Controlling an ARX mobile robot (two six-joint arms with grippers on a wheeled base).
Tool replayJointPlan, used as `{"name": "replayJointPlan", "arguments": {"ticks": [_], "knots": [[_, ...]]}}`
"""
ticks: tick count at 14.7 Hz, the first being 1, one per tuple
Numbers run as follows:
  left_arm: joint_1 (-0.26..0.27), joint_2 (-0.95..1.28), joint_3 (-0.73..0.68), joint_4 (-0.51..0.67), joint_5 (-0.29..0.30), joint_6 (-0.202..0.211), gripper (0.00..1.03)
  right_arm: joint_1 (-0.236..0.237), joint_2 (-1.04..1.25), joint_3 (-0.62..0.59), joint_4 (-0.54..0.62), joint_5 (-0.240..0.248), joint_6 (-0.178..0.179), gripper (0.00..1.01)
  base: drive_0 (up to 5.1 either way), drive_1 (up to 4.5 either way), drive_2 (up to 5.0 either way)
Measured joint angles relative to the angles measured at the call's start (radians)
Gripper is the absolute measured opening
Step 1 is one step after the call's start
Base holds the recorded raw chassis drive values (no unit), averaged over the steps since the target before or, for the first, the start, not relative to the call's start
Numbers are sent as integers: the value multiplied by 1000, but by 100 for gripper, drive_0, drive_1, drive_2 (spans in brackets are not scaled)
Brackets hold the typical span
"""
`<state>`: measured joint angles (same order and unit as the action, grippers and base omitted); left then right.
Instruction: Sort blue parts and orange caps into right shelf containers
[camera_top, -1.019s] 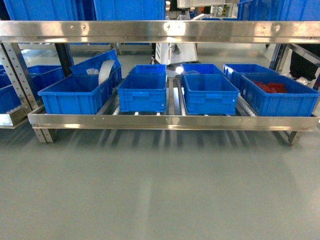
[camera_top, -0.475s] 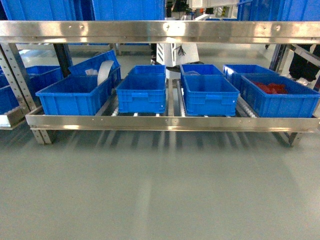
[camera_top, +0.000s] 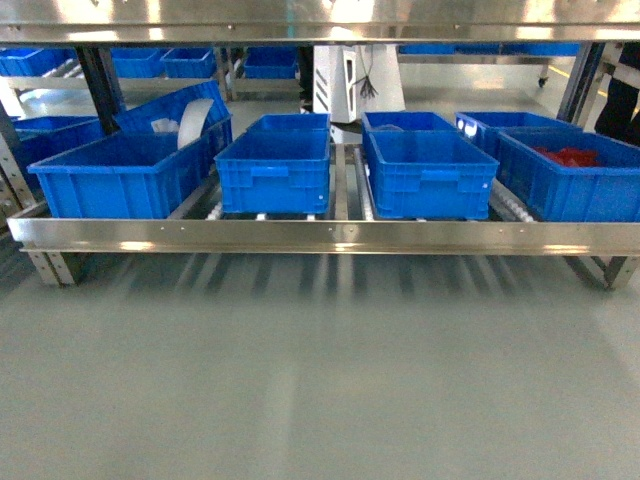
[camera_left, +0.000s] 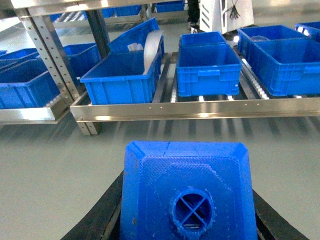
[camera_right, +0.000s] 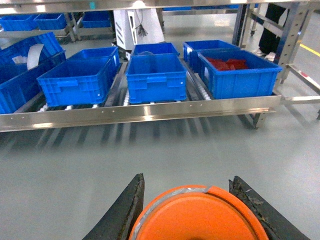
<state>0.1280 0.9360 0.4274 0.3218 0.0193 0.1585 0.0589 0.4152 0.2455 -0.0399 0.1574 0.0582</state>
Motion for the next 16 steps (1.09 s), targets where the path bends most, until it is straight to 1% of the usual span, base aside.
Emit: {"name": "replayJointPlan", "arguments": {"ticks": [16], "knots": [[0,0,-2,0,0,0,44,0,1,-3,-3,-1,-4,43,6,410,-397]]}}
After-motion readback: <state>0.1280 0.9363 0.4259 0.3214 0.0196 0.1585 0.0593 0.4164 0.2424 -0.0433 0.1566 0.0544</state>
